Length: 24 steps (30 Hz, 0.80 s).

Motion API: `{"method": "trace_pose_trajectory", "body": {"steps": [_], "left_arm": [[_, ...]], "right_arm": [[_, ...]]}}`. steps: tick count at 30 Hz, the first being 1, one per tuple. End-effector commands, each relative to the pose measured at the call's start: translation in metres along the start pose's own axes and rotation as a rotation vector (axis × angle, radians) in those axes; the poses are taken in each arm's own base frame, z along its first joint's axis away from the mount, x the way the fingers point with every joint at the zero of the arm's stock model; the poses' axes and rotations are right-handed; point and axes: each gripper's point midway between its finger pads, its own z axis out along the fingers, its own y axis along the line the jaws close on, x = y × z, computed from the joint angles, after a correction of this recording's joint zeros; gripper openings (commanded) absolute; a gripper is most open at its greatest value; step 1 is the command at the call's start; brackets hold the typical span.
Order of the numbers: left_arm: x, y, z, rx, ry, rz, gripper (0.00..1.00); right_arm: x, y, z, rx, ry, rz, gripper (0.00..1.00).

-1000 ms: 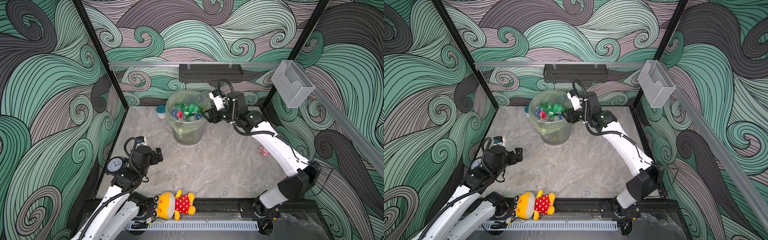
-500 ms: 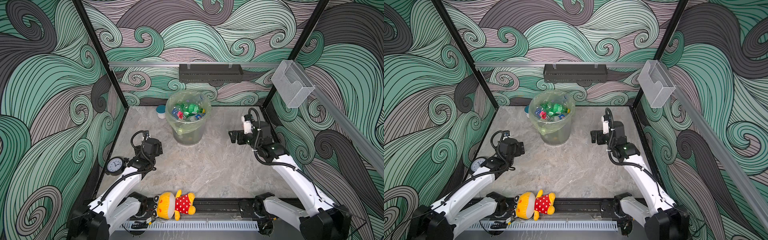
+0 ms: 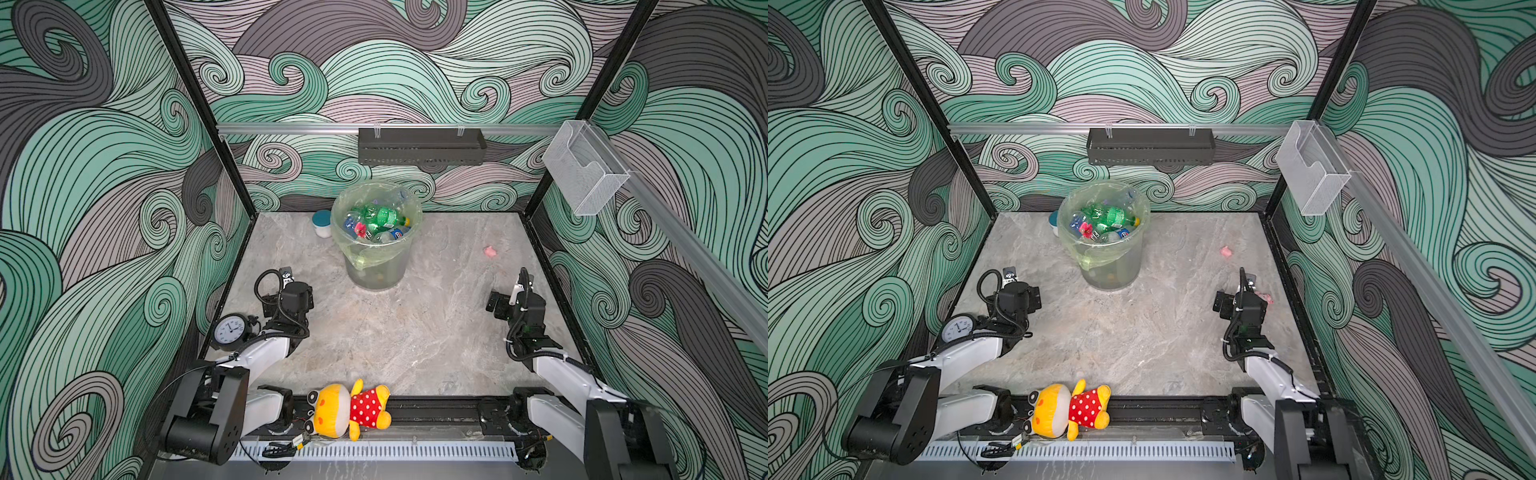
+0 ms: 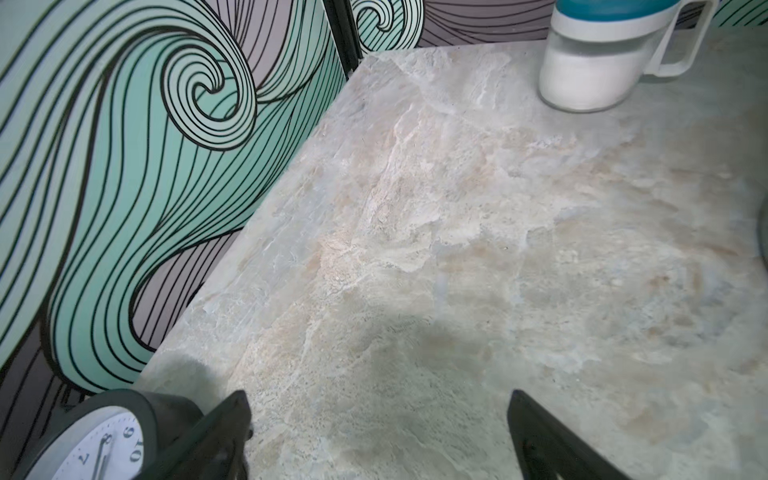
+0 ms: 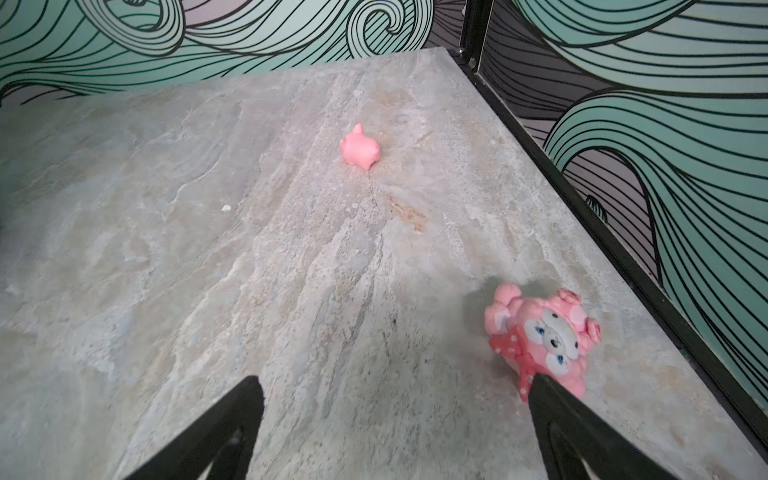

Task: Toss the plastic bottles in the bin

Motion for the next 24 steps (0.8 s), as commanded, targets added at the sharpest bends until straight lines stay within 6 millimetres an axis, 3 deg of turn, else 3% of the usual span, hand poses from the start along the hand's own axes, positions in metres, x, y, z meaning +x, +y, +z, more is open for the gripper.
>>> {"method": "trace_pose_trajectory", "body": {"steps": [1,4,9,10,11,12,14,19,24], "left_arm": [[-0.045,-0.015,-0.004,0.11,-0.192,-0.086,0.99],[-0.047,-0.016,0.001,0.114,-0.189,-0.083,0.99],[-0.049,-0.021,0.01,0.129,-0.155,-0.054,0.99],[-0.049,-0.022,0.011,0.131,-0.148,-0.047,0.99],[-0.049,-0.023,0.014,0.13,-0.141,-0.04,0.99],[-0.051,-0.025,0.015,0.133,-0.138,-0.028,0.99],[-0.052,-0.028,0.02,0.135,-0.132,-0.003,0.99],[-0.045,-0.037,0.041,0.125,-0.159,0.043,0.99],[-0.042,-0.032,0.046,0.141,-0.104,0.009,0.99]], "right_arm": [[-0.039,0.0,0.01,0.011,-0.182,0.015,1.0],[-0.046,0.007,0.016,-0.02,-0.209,0.015,1.0],[-0.027,0.016,0.044,-0.051,-0.219,-0.006,1.0],[-0.033,0.019,0.046,-0.064,-0.247,-0.011,1.0],[-0.024,0.022,0.05,-0.072,-0.158,-0.025,1.0],[-0.027,0.023,0.052,-0.076,-0.124,-0.029,1.0],[-0.029,0.032,0.06,-0.106,-0.152,-0.054,1.0],[-0.027,0.032,0.059,-0.106,-0.131,-0.056,1.0],[-0.027,0.036,0.06,-0.119,-0.108,-0.074,1.0]]}}
